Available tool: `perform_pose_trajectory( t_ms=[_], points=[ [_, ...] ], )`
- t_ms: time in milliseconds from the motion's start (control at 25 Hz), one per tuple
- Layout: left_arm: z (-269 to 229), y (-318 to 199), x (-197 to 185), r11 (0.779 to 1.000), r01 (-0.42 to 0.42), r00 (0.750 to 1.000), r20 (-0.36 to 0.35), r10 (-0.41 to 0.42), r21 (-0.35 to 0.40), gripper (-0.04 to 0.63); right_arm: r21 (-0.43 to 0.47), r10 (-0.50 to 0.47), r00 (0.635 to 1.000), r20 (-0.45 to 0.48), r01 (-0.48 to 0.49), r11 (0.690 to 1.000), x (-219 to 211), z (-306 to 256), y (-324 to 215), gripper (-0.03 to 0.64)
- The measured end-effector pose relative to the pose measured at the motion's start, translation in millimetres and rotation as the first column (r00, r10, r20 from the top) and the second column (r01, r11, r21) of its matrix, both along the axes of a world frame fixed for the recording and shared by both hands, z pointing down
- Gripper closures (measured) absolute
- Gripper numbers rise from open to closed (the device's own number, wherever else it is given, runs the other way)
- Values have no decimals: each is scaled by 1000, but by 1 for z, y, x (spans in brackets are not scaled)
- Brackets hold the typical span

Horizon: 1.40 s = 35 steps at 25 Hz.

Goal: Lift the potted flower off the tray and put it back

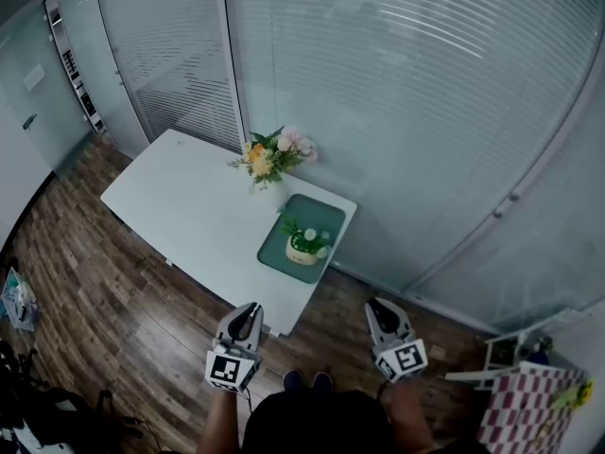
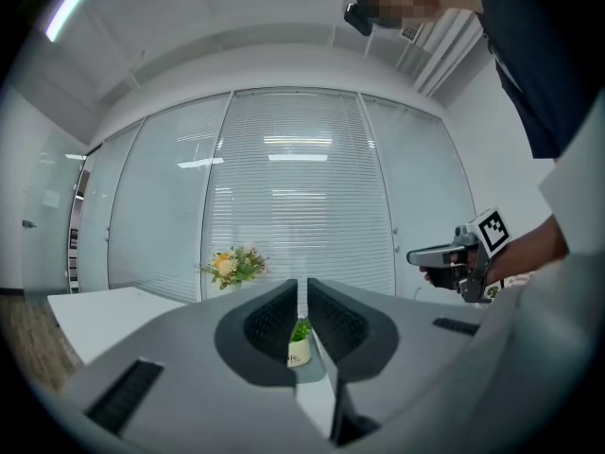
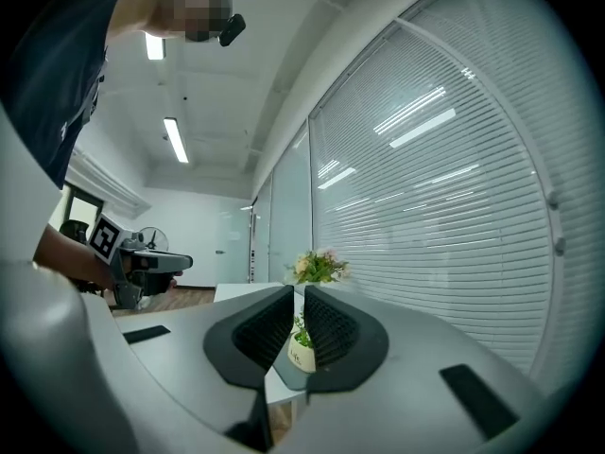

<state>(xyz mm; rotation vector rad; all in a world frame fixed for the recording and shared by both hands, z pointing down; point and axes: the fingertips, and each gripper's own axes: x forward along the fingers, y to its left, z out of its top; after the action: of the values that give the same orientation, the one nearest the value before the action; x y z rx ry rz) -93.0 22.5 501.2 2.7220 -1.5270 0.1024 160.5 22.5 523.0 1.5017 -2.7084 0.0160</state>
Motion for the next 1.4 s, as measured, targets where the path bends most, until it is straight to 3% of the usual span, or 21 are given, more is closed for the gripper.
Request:
perform_pose_trajectory(
  t_ms=[80,120,160,280,480,680,1120,1400],
  points=[
    [3,0,5,1000,-22,1000,8,22,-7,568,9,-14,1000,9,14,1000,1,0,1,574],
    [5,0,10,999,-40,999,19,40,-11,525,5,-24,1000,6,24,1000,1,1,1,482],
    [7,0,13,998,-55,998,25,55,-16,470,3,-35,999,0,35,999,-1,2,2,431],
    [11,2,12,998,-50,999,16,50,-30,365,8,-51,999,-17,51,999,-8,5,4,353],
    [10,3,3,1000,-3,1000,-7,3,-23,336,-10,-45,998,-39,45,999,-8,8,5,267],
    [5,3,-8,999,35,999,-31,-35,-4,325,-16,-49,998,-38,49,999,-11,8,6,249],
    [1,2,-17,1000,9,997,-82,-7,20,325,-29,-56,997,-48,54,998,-20,11,10,247],
    [6,6,-33,1000,-9,998,-64,10,28,325,-27,-33,997,-71,31,999,-34,14,17,247]
  ],
)
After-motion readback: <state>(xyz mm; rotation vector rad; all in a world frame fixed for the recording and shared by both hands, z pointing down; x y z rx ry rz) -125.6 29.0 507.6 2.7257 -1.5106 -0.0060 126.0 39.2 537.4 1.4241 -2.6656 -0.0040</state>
